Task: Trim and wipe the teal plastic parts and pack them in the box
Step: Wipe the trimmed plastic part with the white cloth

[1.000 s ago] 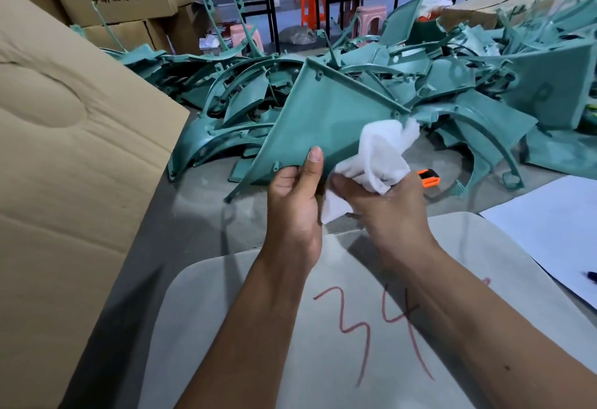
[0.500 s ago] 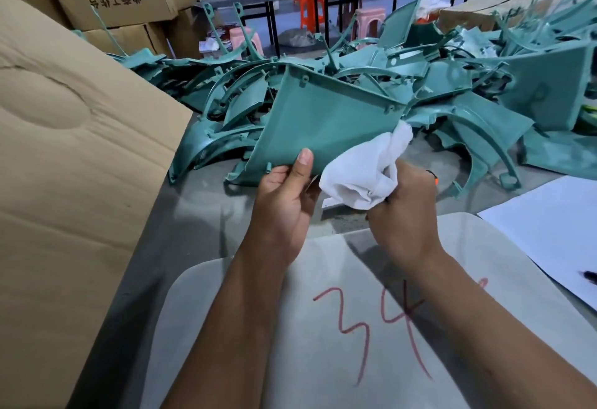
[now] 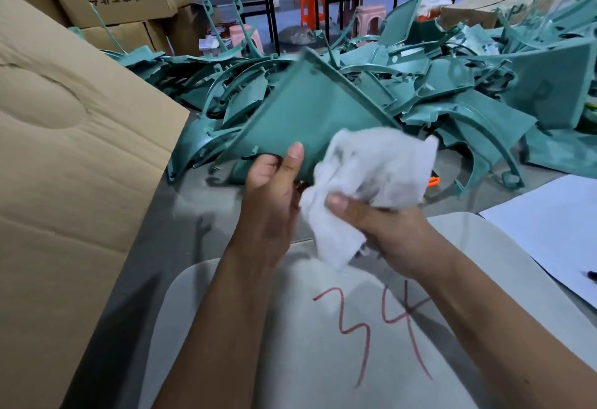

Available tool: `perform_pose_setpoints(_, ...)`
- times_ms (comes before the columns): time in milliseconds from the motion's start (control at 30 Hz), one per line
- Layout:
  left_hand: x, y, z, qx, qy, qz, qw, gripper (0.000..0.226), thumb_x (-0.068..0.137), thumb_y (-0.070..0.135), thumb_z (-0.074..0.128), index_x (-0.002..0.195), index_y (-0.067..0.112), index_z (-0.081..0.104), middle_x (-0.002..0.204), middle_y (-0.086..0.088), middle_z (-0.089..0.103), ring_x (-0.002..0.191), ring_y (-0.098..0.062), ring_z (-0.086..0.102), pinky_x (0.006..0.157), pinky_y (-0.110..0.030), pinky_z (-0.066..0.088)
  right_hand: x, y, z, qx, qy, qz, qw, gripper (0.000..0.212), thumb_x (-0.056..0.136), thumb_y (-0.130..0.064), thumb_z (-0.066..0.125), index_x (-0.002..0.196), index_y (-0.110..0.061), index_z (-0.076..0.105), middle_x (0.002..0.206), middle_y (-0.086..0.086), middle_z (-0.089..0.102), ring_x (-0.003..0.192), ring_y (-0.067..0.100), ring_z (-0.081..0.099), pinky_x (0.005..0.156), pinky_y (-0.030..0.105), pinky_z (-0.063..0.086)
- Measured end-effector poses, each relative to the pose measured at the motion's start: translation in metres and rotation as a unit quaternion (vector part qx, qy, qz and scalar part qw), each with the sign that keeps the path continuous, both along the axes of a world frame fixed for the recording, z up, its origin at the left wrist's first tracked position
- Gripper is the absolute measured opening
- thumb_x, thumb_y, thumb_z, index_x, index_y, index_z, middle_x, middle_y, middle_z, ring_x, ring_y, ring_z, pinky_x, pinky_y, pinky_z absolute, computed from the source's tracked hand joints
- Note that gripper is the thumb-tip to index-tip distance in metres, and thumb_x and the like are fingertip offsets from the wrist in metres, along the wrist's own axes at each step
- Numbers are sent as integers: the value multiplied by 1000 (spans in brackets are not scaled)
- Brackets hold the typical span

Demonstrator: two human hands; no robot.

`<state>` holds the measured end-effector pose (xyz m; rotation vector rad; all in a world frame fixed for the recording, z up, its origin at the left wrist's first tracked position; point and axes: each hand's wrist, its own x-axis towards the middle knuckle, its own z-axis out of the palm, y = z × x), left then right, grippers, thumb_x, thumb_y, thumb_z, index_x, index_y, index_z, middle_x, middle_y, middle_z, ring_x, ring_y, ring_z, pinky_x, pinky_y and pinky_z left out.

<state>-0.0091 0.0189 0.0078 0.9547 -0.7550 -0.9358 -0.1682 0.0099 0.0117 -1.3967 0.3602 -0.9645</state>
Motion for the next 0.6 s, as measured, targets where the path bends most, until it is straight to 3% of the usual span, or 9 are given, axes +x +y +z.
perform_pose_setpoints(67,1,-2,-3,19,-62,-4,998,18,100,14,63,82,12,62,81,-9,69,80,-24,64,77,-39,51,-1,-6,-3,-101,-28,-181,978,17,92,-26,75,81,-14,70,70,2,68,62,18,65,53,28,49)
perform_pose_setpoints(133,3,-3,-5,17,-153,11,988,17,99,10,64,83,15,63,81,3,72,80,-14,66,80,-29,50,-6,-18,-10,-277,50,-363,888,26,91,-19,71,71,-6,60,63,3,57,62,24,54,53,37,43)
perform_pose_setpoints(200,7,-4,-9,0,-229,1,973,12,97,11,67,88,19,68,83,14,76,81,-1,69,77,-16,51,-12,-28,-14,-315,78,-455,829,20,91,-17,63,89,3,64,85,-5,63,82,10,61,69,26,47)
perform_pose_setpoints(233,8,-4,-10,-7,-253,-4,967,3,95,15,69,94,18,70,89,11,77,88,-5,71,78,-18,52,-13,-30,-13,-305,87,-475,821,27,93,-16,64,108,7,65,103,4,67,101,15,63,84,28,50)
perform_pose_setpoints(267,9,-4,-11,-15,-277,0,961,11,93,21,69,99,11,71,95,3,77,94,-15,72,81,-26,55,-14,-33,-13,-308,100,-486,812,36,95,-15,62,122,8,61,117,15,63,114,26,60,94,35,48)
perform_pose_setpoints(333,8,-3,-13,-28,-330,-13,944,30,91,23,67,99,-6,67,94,-14,74,90,-32,69,78,-43,56,-14,-37,-10,-352,144,-510,771,42,96,-19,53,128,8,56,127,24,53,117,38,49,101,40,41)
perform_pose_setpoints(400,4,-2,-16,-44,-358,-33,932,21,86,12,62,87,-9,62,79,-10,70,72,-19,61,63,-43,50,-13,-38,-8,-425,193,-507,724,42,97,-22,49,131,1,55,133,17,49,120,38,45,102,38,35)
perform_pose_setpoints(500,1,1,-18,-70,-379,-41,922,23,78,7,59,86,-15,59,80,-26,64,73,-24,55,64,-58,46,-15,-42,-7,-485,252,-453,704,42,87,-18,49,128,-11,58,127,2,56,121,30,48,96,42,29)
perform_pose_setpoints(600,5,3,-20,-84,-397,-37,913,16,76,10,65,74,-3,56,68,-11,60,71,-11,47,54,-51,40,-19,-48,-6,-500,226,-444,709,23,89,-10,51,110,-15,58,102,1,61,98,29,54,86,39,30)
